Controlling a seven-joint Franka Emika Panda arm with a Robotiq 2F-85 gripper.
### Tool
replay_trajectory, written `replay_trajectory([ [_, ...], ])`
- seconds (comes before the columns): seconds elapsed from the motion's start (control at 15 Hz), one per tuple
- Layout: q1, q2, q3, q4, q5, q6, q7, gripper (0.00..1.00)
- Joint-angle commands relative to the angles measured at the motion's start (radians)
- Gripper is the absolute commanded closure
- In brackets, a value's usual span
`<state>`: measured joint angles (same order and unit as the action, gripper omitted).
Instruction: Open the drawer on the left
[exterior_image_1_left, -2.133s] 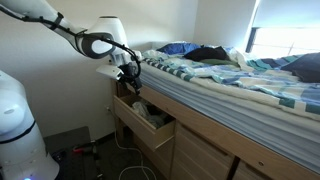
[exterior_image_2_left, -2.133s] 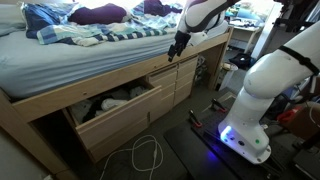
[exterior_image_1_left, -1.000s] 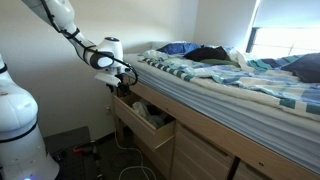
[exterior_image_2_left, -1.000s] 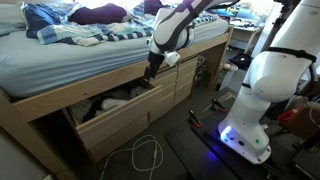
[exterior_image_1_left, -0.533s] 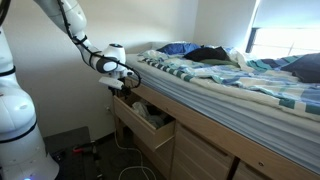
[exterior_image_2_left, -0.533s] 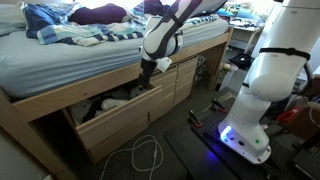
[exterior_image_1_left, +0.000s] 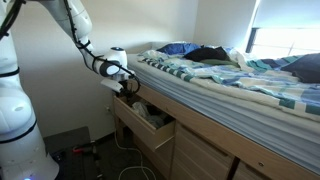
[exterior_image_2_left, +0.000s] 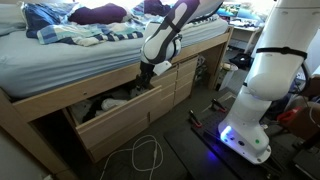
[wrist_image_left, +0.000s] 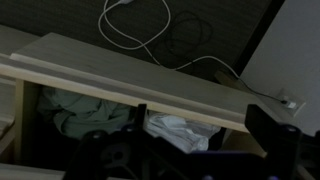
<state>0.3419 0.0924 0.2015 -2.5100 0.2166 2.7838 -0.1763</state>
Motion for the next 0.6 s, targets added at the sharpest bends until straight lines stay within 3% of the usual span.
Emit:
replay_trajectory([
  [0.0, -0.012, 0.109, 0.007, 0.065, -0.129, 0.073, 0.184, 0.00],
  [0.13, 0.010, 0.159, -0.020, 0.095, -0.220, 0.106, 0.286, 0.00],
  [0.27, -0.021, 0.133, 0.013, 0.069, -0.203, 0.088, 0.252, 0.00],
  [0.53, -0.023, 0.155, 0.015, 0.080, -0.208, 0.091, 0.257, 0.00],
])
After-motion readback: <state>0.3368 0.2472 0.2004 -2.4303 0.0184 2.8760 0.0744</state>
